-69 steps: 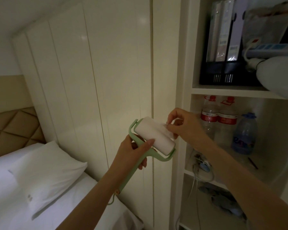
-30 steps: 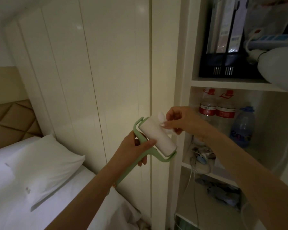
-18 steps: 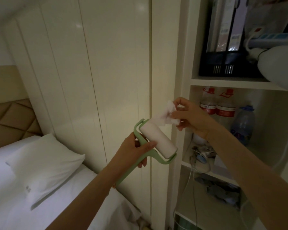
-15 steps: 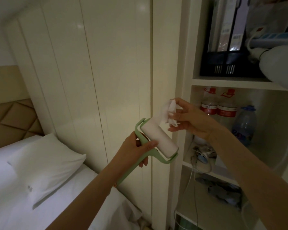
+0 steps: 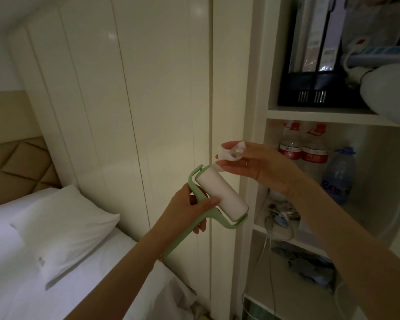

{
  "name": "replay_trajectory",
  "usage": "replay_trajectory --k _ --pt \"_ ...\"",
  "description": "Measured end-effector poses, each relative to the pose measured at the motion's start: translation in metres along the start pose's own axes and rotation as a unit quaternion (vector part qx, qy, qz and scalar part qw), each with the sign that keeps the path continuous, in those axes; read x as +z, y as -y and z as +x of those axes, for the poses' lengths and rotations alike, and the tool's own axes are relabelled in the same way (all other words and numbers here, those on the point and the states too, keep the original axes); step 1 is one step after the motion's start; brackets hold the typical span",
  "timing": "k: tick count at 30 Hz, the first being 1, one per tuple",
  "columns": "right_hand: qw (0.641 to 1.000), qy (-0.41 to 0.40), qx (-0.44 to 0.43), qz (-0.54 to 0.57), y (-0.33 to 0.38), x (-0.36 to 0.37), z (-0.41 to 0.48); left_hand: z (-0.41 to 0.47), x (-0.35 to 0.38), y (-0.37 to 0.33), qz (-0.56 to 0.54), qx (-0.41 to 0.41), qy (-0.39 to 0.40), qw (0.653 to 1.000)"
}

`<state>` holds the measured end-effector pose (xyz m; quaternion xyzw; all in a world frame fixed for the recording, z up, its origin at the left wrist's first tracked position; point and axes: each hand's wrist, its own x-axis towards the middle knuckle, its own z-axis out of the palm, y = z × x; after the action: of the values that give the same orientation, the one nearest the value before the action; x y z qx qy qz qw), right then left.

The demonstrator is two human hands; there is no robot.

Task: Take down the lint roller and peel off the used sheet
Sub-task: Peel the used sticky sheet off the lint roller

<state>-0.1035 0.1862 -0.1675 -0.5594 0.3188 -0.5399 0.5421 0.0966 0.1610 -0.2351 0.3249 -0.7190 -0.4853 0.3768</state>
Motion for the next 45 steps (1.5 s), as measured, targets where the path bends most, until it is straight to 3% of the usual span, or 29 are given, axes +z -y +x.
replay_trajectory --k 4,7,9,15,19,26,34,41,45 --pt "0.986 -0.094 -0.033 -0.132 -0.006 0.005 0.002 -0.003 0.002 -0.003 -0.010 -0.003 0.011 1.000" --pt "0.940 -0.182 -0.114 -0.266 -0.012 0.005 0.006 -0.005 0.004 -0.004 0.000 -0.001 0.023 1.000" --pt "0.912 -0.200 -0.152 -0.323 -0.014 0.003 0.007 -0.005 0.003 -0.004 -0.003 0.000 0.014 1.000" --pt "0.845 -0.096 -0.192 -0.489 -0.021 -0.001 0.003 -0.005 -0.004 -0.009 -0.010 0.005 -0.007 1.000" --pt "0.805 -0.053 -0.174 -0.565 -0.025 -0.006 0.007 -0.006 -0.005 -0.009 -0.001 0.007 -0.005 1.000" --pt "0.836 -0.114 -0.191 -0.502 -0.024 -0.008 0.010 -0.006 -0.004 -0.009 -0.011 0.008 0.003 1.000" --pt "0.909 -0.104 -0.160 -0.370 -0.014 0.002 -0.003 -0.010 -0.004 -0.013 -0.037 0.020 0.023 0.999" --pt "0.919 -0.089 -0.113 -0.368 -0.006 0.001 -0.004 -0.009 -0.006 -0.012 -0.042 0.028 0.020 0.999" --pt "0.924 -0.120 -0.126 -0.340 -0.008 0.000 -0.002 -0.009 -0.006 -0.013 -0.052 0.024 -0.003 0.998"
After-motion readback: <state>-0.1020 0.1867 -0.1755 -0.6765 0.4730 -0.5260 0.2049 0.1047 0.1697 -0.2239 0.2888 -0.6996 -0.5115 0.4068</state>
